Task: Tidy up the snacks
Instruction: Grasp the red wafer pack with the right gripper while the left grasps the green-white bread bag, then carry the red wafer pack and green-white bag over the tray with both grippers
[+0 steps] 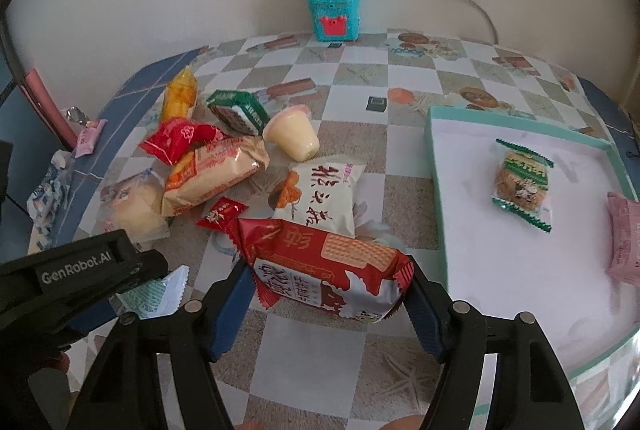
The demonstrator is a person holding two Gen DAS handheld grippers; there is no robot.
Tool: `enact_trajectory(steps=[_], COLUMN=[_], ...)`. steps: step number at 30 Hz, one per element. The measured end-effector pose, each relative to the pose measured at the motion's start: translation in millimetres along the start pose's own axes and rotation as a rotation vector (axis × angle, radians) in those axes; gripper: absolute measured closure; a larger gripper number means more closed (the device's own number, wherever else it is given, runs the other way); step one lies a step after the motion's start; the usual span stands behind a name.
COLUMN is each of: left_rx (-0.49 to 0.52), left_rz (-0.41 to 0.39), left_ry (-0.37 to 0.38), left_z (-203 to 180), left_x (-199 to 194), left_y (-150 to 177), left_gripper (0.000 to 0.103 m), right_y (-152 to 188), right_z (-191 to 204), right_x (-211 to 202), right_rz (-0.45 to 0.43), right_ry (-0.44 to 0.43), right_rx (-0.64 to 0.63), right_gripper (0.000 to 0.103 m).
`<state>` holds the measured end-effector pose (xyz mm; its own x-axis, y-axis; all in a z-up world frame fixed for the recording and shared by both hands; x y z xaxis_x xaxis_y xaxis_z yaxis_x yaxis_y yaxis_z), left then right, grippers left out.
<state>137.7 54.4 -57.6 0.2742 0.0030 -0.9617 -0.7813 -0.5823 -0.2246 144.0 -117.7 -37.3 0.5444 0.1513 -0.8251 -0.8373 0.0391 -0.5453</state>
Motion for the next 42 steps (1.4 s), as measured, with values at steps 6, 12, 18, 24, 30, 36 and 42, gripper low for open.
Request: enact_trajectory(steps=[6, 12, 18, 24, 30, 36, 42], left_rx=[-0.003, 0.009, 0.028, 0.050, 0.109, 0.172, 0.254], left_rz=[-0.008, -0.024, -0.047, -0.073, -0.119, -0.156, -0.187], left_ry=[0.014, 0.014, 0.014, 0.010, 0.006, 0.015, 0.022], left_z=[6.2, -1.7, -9.0, -18.5, -38.1, -65.0, -94.8], left_x=[-16.8, -20.6, -32.5, -44.7, -59.4, -74.0, -85.3], left_y=[3.2, 8.5, 11.0, 14.5, 20.7, 33.3, 46.9], left_gripper=[0.030, 0.030, 0.030, 0.030, 0.030, 0.030, 0.030], right_y=[-6.1, -11.9, -15.7, -19.4, -21.0, -20.9, -17.9], right_z=[-6.3, -14.1, -25.5, -37.5, -51.6, -77.8, -122.8], right_x=[-16.9, -34.6, -49.0, -63.8, -71.4, -78.1, -85.1], right_rz=[-0.030, -0.059, -0.084, -0.114, -0.127, -0.129, -0.120], right_ry=[-0.002, -0.010, -0.004, -0.003, -0.001, 0.036, 0.100], right_rx=[0.021, 0.046, 0.070, 0.098, 0.133, 0.181, 0.268], right_gripper=[0.029, 0.029, 0.029, 0.029, 0.029, 0.029, 0.029])
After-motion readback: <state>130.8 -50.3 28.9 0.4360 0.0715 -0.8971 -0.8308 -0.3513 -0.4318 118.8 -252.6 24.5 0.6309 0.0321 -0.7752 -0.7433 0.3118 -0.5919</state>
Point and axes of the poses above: each gripper's, at about its wrist camera, not at the fingertips, and x roughly the way its jaws point, z to its left, y to its underside, the point moved 5 cm from there along x, roughly the way its jaws point, and after that the axes turned 3 degrees about -y, right-handed, at the moved point
